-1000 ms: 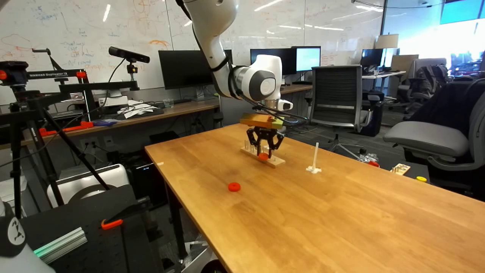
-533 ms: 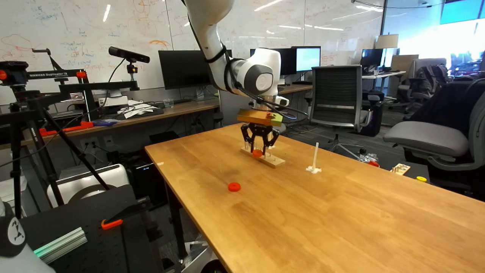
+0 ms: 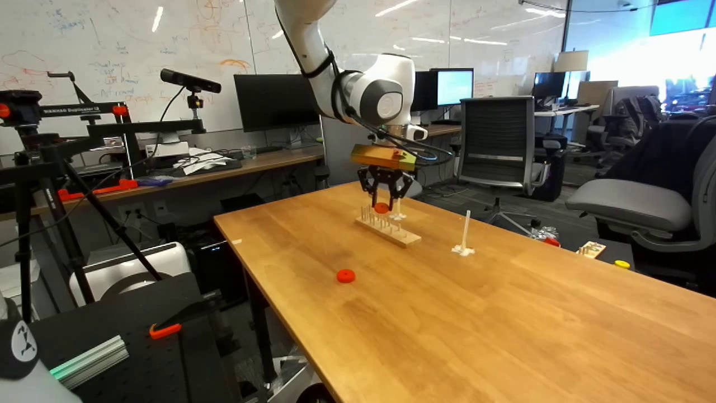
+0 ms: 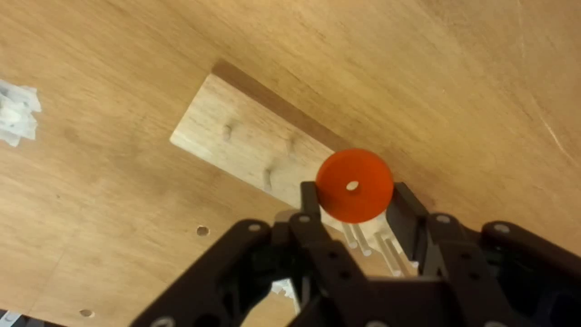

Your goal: Pick up the orange ring on the right and place it on the wooden stand

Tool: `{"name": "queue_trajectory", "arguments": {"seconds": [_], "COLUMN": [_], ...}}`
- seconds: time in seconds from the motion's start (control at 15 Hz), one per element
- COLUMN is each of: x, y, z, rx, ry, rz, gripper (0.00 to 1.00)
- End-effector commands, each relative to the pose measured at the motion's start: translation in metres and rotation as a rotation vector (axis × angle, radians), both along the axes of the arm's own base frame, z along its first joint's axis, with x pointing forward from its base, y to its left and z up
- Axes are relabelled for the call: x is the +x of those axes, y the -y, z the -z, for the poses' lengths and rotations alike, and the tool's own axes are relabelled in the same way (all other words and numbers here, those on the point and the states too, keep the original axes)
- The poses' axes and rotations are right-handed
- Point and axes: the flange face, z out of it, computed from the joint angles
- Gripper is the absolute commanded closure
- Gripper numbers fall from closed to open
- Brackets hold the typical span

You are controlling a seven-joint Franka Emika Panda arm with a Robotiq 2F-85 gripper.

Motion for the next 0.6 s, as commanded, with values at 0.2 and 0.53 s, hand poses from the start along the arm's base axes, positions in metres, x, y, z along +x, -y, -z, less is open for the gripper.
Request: {"name": "queue_trajectory", "arguments": {"seconds": [0.2,0.53], "x": [0.023,0.035], "y": [-0.008,0.005], "z": [-0.005,0.021], "rx": [-0.007,-0.045], "ry": [-0.023,-0.070], "rz": [0.079,0.144], "gripper": [0.82,0.82]}}
